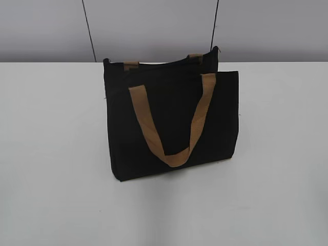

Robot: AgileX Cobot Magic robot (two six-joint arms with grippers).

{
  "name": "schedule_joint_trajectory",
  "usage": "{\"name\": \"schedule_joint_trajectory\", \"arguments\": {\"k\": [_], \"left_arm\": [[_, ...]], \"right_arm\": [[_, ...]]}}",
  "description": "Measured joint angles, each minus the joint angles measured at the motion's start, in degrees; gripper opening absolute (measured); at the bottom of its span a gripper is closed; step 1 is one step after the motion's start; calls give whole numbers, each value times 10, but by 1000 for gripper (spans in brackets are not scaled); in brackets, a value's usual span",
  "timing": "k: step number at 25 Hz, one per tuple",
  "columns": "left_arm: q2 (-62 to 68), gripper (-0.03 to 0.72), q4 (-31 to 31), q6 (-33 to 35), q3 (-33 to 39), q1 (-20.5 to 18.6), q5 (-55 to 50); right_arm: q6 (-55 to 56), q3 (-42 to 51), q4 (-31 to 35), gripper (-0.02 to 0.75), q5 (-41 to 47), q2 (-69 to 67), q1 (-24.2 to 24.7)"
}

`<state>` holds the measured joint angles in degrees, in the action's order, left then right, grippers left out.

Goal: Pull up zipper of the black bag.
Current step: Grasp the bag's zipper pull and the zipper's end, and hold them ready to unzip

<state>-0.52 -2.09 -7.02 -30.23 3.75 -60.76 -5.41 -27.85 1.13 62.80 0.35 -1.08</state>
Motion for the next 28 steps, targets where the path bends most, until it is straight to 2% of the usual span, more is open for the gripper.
{"name": "schedule_joint_trajectory", "arguments": {"k": [20,23,28], "left_arm": [[23,364,1,0,-3,0,7],[60,350,3,1,-21,0,52],[144,333,3,5,-30,0,187]], "right_arm": [[0,0,0,454,0,0,0],[0,0,0,454,0,0,0],[0,0,0,454,0,0,0]]}}
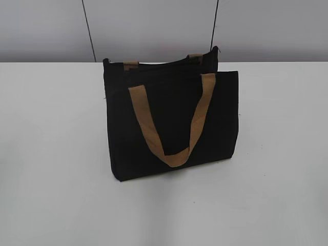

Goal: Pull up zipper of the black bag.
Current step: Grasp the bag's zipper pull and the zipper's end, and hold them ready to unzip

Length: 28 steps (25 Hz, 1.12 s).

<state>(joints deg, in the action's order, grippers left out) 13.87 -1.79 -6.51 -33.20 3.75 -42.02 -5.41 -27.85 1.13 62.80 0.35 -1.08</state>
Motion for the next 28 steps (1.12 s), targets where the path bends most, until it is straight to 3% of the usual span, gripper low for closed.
{"name": "schedule_joint_trajectory", "arguments": {"k": [4,18,28], "left_arm": [[78,332,0,2,0,5,110],[356,328,-34,2,2,100,432],[517,327,-34,2,113,158,739]], "right_arm": [[0,0,0,454,0,0,0],[0,0,0,454,0,0,0],[0,0,0,454,0,0,0]]}}
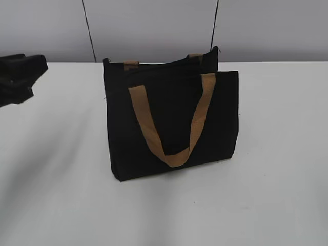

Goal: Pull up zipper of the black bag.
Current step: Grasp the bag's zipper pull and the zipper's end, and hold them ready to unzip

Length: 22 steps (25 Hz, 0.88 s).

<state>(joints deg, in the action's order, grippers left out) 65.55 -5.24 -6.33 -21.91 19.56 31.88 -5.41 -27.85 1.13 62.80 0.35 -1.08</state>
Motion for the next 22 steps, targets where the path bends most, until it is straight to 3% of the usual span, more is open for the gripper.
{"name": "schedule_joint_trajectory", "arguments": {"k": [9,16,22], "left_arm": [[158,327,-11,0,24,3,100],[268,327,-136,0,24,3,185],[318,344,-156,0,18,4,200]], "right_arm": [[0,0,0,454,0,0,0],[0,0,0,454,0,0,0],[0,0,0,454,0,0,0]]}}
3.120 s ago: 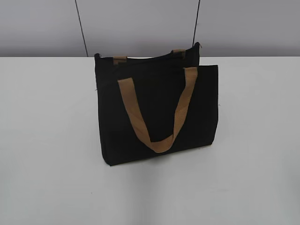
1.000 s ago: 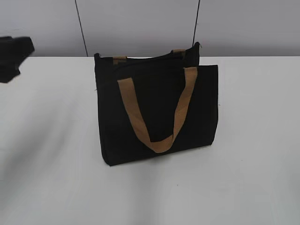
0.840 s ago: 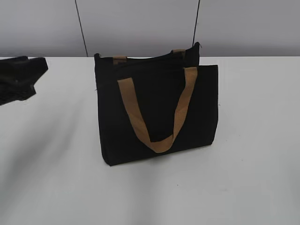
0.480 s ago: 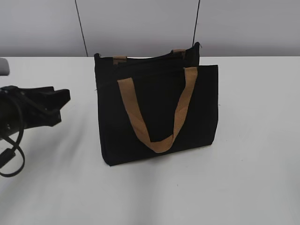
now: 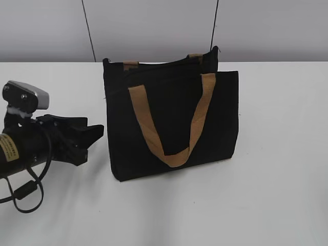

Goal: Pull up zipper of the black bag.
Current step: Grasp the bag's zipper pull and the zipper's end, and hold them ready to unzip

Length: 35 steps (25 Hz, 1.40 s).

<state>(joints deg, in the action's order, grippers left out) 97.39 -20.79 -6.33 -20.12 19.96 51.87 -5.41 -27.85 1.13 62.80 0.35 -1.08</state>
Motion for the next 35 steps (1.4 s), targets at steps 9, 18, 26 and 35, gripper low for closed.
{"name": "schedule_joint_trajectory", "arguments": {"k": [9,18,26,35], "left_arm": [[62,415,-55,0,-45,0,5],[114,394,-59,0,-89,0,16],[151,326,-59,0,-98,0,69],[159,197,-58,0,-118,0,80]], "right_arm": [[0,0,0,454,0,0,0],[0,0,0,454,0,0,0],[0,0,0,454,0,0,0],[0,0,0,454,0,0,0]]}}
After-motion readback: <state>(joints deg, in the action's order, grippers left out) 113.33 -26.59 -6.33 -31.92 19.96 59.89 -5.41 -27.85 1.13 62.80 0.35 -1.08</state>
